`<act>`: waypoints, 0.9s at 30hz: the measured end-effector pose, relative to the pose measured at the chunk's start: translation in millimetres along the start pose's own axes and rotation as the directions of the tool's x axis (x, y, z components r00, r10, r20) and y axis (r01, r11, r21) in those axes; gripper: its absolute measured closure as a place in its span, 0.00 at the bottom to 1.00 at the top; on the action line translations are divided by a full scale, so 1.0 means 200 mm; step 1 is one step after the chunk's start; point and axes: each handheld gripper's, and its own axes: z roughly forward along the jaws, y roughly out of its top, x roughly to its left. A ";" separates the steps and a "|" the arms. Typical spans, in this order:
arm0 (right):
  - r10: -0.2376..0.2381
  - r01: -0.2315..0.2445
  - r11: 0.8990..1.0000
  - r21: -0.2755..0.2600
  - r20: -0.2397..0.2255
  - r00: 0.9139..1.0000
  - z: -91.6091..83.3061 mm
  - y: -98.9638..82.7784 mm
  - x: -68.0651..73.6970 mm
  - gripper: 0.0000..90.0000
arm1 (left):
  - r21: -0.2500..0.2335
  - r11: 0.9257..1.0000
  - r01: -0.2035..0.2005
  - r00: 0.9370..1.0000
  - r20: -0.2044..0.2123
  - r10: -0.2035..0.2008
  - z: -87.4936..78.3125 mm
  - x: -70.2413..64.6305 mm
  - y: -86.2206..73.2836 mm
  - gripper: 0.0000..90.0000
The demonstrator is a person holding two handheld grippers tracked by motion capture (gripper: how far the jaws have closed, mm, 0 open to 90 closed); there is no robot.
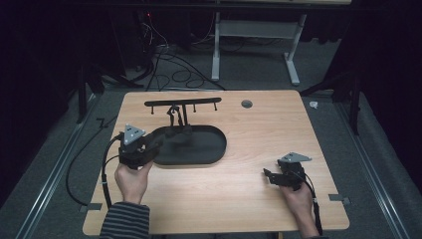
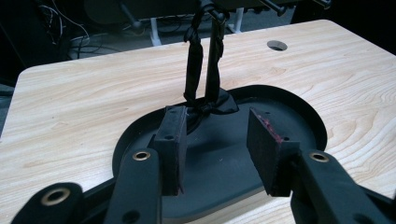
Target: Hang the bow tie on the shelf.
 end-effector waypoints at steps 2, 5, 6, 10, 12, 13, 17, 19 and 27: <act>0.000 0.000 1.000 0.000 0.000 1.000 0.00 0.00 0.00 0.35 | 0.004 1.000 0.007 1.000 -0.001 -0.007 0.00 0.00 -0.01 0.65; 0.000 0.000 1.000 0.000 0.000 1.000 0.00 0.00 0.00 0.35 | 0.002 1.000 0.010 1.000 0.001 -0.010 0.00 0.00 -0.02 0.65; 0.000 0.000 1.000 0.000 0.000 1.000 0.00 0.00 0.00 0.35 | 0.002 1.000 0.009 1.000 0.001 -0.009 -0.01 0.00 -0.02 0.65; 0.001 -0.001 1.000 0.001 0.000 1.000 0.00 0.00 0.00 0.35 | 0.003 1.000 0.013 1.000 0.002 -0.013 -0.01 0.00 -0.03 0.65; 0.000 0.000 1.000 0.000 0.000 1.000 0.00 0.00 0.00 0.35 | 0.005 1.000 0.018 1.000 0.002 -0.018 -0.01 0.00 -0.04 0.64; 0.000 0.000 1.000 0.000 0.000 1.000 0.00 0.00 0.00 0.35 | 0.006 1.000 0.021 1.000 0.004 -0.021 -0.01 0.00 -0.05 0.64; 0.000 0.000 1.000 0.000 0.000 1.000 0.00 0.00 0.00 0.35 | 0.008 1.000 0.029 1.000 0.007 -0.029 -0.01 0.01 -0.07 0.64; 0.000 0.000 1.000 0.000 0.000 1.000 0.00 0.00 0.00 0.35 | 0.009 0.999 0.031 1.000 0.007 -0.031 -0.01 0.01 -0.07 0.64; 0.000 0.000 1.000 0.000 0.000 1.000 0.00 0.00 0.00 0.35 | 0.012 0.999 0.035 0.999 0.009 -0.035 -0.01 0.01 -0.09 0.64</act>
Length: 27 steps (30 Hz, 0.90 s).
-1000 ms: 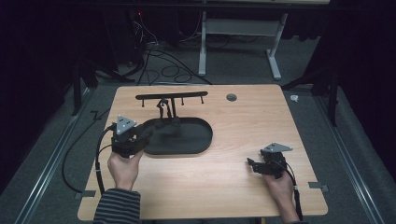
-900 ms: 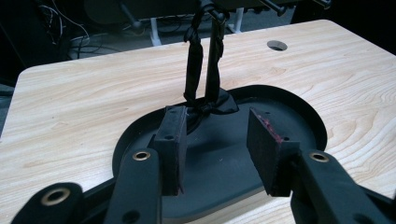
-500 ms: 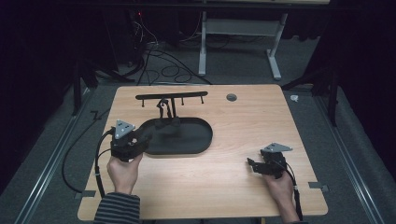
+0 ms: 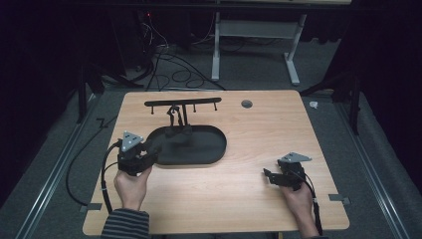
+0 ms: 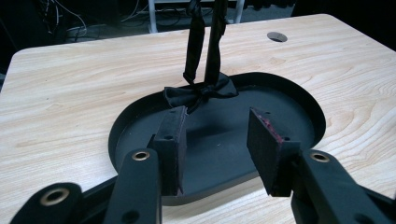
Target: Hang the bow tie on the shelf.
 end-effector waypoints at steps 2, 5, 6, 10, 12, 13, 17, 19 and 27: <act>0.000 0.000 1.000 0.000 0.000 1.000 0.00 0.00 0.00 0.35 | 0.001 1.000 0.002 1.000 0.000 -0.002 0.00 0.00 -0.01 0.64; 0.001 -0.001 1.000 0.001 0.000 1.000 0.00 0.00 0.00 0.35 | 0.002 1.000 0.006 1.000 0.000 -0.006 0.00 0.01 -0.02 0.64; 0.001 -0.001 1.000 0.001 0.000 1.000 0.00 0.00 0.00 0.35 | 0.004 1.000 0.008 1.000 0.000 -0.008 0.00 0.01 -0.02 0.64; 0.001 -0.001 1.000 0.001 0.000 1.000 0.00 0.00 0.00 0.35 | 0.007 1.000 0.014 1.000 -0.001 -0.014 -0.01 0.01 -0.03 0.63; 0.001 -0.001 1.000 0.001 0.000 1.000 0.00 0.00 0.00 0.35 | 0.008 1.000 0.013 1.000 -0.002 -0.013 -0.01 0.01 -0.04 0.63; 0.001 -0.001 1.000 0.001 -0.001 1.000 0.00 0.00 0.00 0.35 | 0.008 1.000 0.015 1.000 -0.001 -0.015 -0.01 0.02 -0.04 0.63; 0.002 -0.002 1.000 0.001 0.000 1.000 0.00 0.00 0.00 0.35 | 0.012 1.000 0.023 1.000 -0.003 -0.023 -0.02 0.02 -0.06 0.63; 0.002 -0.002 1.000 0.002 0.000 1.000 0.00 0.00 0.00 0.35 | 0.014 1.000 0.026 1.000 -0.004 -0.026 -0.02 0.03 -0.07 0.63; 0.002 -0.002 1.000 0.002 0.000 1.000 0.00 0.00 0.00 0.35 | 0.016 0.999 0.037 0.999 -0.005 -0.037 -0.02 0.04 -0.09 0.63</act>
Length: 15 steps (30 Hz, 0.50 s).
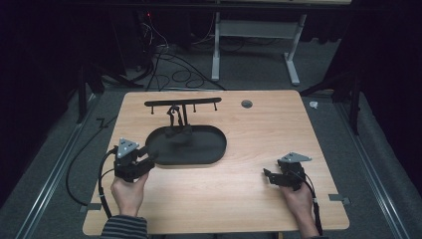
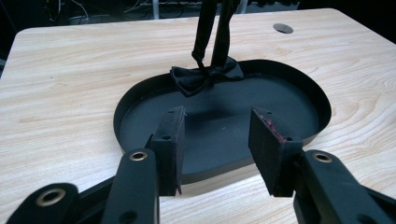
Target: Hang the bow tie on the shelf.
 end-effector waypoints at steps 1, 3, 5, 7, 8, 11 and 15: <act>0.000 0.000 1.000 0.000 0.000 1.000 0.00 0.00 0.00 0.35 | 0.002 1.000 0.001 1.000 -0.001 -0.001 0.00 0.00 0.00 0.63; 0.000 0.000 1.000 0.000 0.000 1.000 0.00 0.00 0.00 0.35 | 0.005 1.000 0.001 1.000 -0.001 -0.001 0.00 0.00 -0.01 0.63; 0.000 0.000 1.000 0.000 0.000 1.000 0.00 0.00 0.00 0.35 | 0.005 1.000 0.003 1.000 -0.002 -0.003 0.00 0.00 -0.01 0.63; 0.000 0.000 1.000 0.000 0.000 1.000 0.00 0.00 0.00 0.35 | 0.007 1.000 0.006 1.000 -0.003 -0.006 0.00 0.01 -0.02 0.63; 0.000 0.000 1.000 0.000 0.000 1.000 0.00 0.00 0.00 0.35 | 0.009 1.000 0.007 1.000 -0.003 -0.007 0.00 0.01 -0.03 0.63; -0.001 0.001 1.000 0.000 0.000 1.000 0.00 0.00 0.00 0.35 | 0.015 1.000 0.016 1.000 -0.005 -0.016 0.00 0.01 -0.04 0.63; -0.001 0.001 1.000 0.000 0.000 1.000 0.00 0.00 0.00 0.35 | 0.020 0.999 0.026 1.000 -0.002 -0.026 0.00 0.02 -0.06 0.63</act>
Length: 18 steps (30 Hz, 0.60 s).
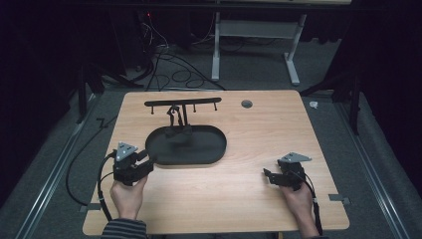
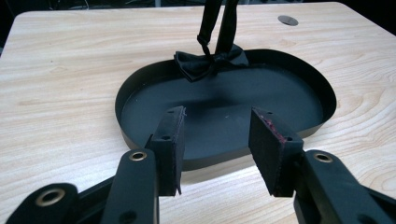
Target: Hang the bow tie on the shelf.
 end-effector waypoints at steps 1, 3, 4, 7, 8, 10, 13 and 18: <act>0.000 0.000 1.000 0.000 0.000 1.000 0.00 0.00 0.00 0.35 | 0.002 1.000 0.003 1.000 0.000 -0.003 0.00 0.00 -0.01 0.63; 0.000 0.000 1.000 0.000 0.000 1.000 0.00 0.00 0.00 0.35 | 0.006 1.000 0.007 1.000 0.003 -0.007 0.01 0.00 -0.01 0.62; 0.000 0.000 1.000 0.000 0.000 1.000 0.00 0.00 0.00 0.35 | 0.005 1.000 0.008 1.000 0.001 -0.008 0.01 0.00 -0.02 0.62; 0.000 0.000 1.000 0.000 0.000 1.000 0.00 0.00 0.00 0.35 | 0.008 1.000 0.013 1.000 0.003 -0.013 0.01 0.00 -0.02 0.62; 0.000 0.000 1.000 0.000 0.000 1.000 0.00 0.00 0.00 0.35 | 0.010 1.000 0.013 1.000 0.003 -0.013 0.01 0.00 -0.03 0.62; 0.000 0.000 1.000 0.000 0.000 1.000 0.00 0.00 0.00 0.35 | 0.011 1.000 0.012 1.000 0.002 -0.012 0.01 0.00 -0.03 0.62; 0.000 0.000 1.000 0.000 0.000 1.000 0.00 0.00 0.00 0.35 | 0.014 1.000 0.014 1.000 0.000 -0.014 0.01 0.01 -0.04 0.62; 0.000 0.000 1.000 0.000 0.000 1.000 0.00 0.00 0.00 0.35 | 0.022 1.000 0.021 1.000 0.000 -0.021 0.02 0.01 -0.06 0.62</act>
